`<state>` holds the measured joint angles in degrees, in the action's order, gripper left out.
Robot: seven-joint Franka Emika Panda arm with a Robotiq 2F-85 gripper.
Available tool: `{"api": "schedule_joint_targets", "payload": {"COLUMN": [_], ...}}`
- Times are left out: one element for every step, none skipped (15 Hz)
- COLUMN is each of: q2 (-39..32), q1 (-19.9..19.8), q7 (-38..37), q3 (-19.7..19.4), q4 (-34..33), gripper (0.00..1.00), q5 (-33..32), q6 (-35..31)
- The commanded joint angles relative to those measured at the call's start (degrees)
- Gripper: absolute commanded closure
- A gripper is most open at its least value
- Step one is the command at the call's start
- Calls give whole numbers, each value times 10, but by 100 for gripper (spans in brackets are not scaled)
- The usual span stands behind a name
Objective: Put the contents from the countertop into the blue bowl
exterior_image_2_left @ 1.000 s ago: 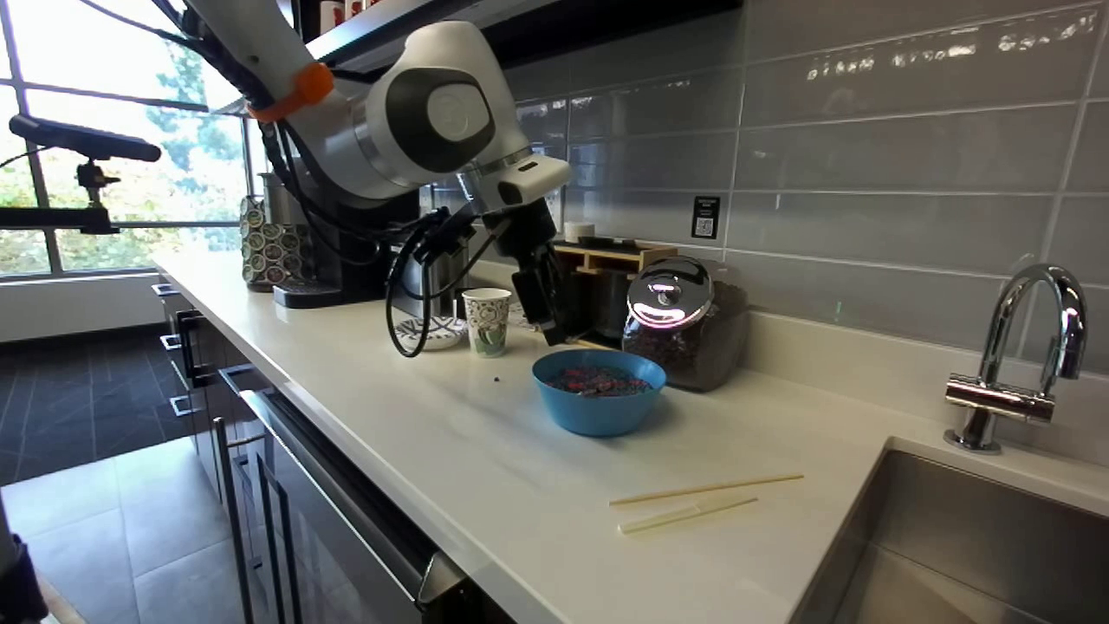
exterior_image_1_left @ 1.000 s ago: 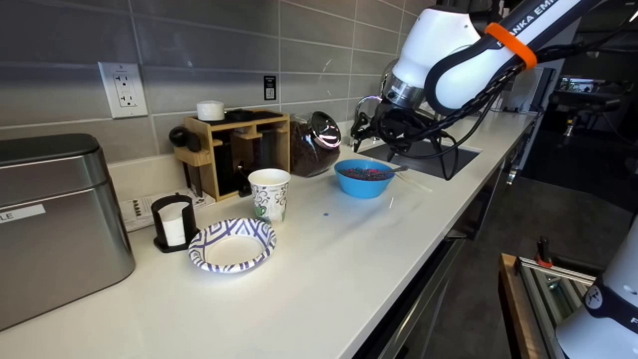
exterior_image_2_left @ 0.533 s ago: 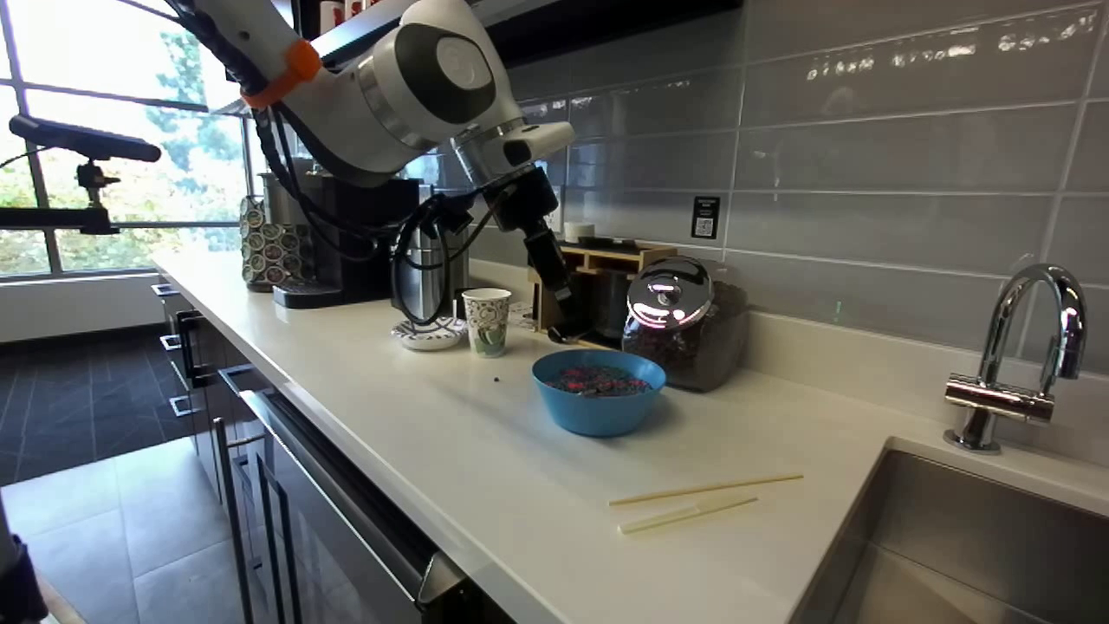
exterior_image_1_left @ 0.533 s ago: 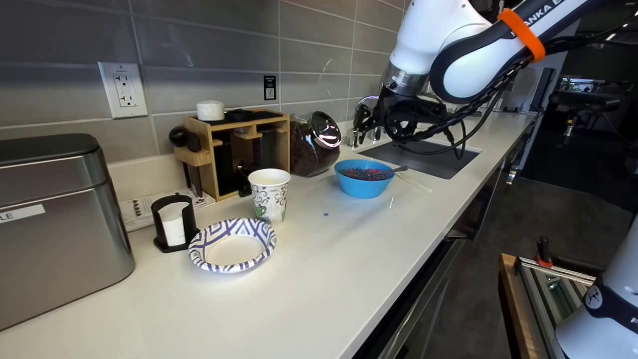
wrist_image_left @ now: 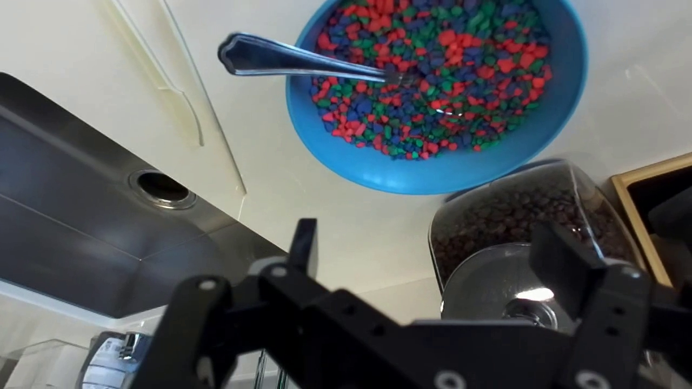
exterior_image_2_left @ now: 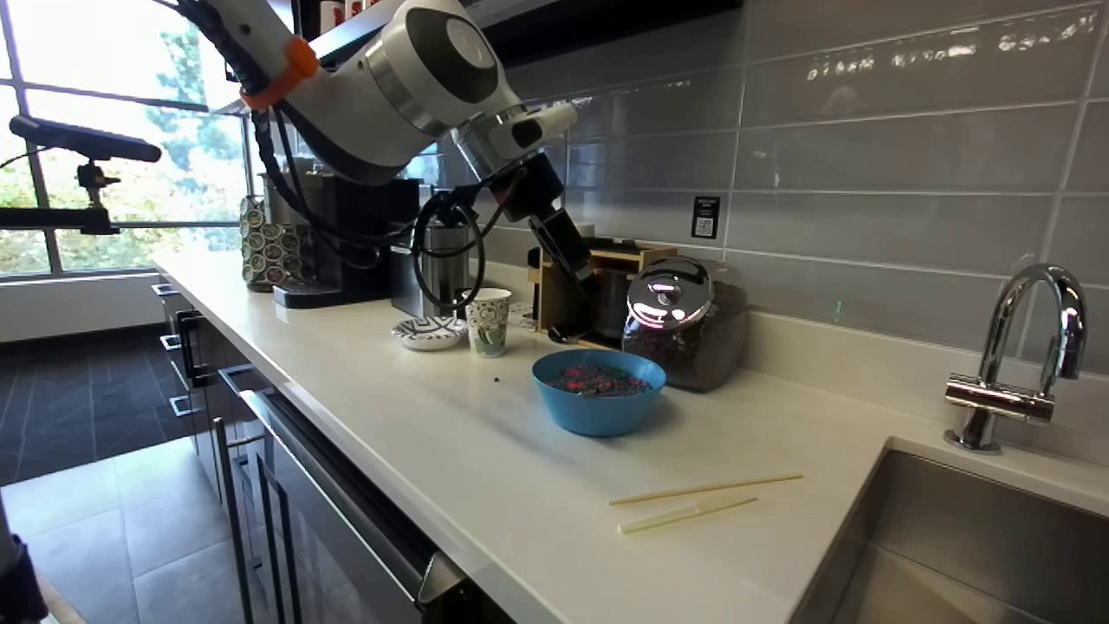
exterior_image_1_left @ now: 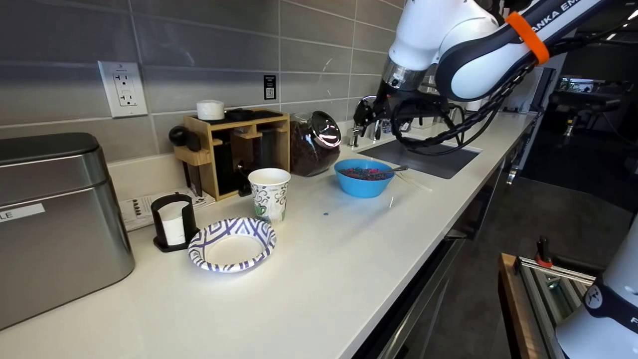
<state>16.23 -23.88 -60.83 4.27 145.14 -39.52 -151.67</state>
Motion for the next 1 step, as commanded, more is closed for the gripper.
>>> {"api": "schedule_joint_targets", "payload": {"q2": [0], "q1": [21], "q7": [-3], "q3": [-21], "q4": [-2], "gripper": [0], "q5": [-7], "q6": [5]}}
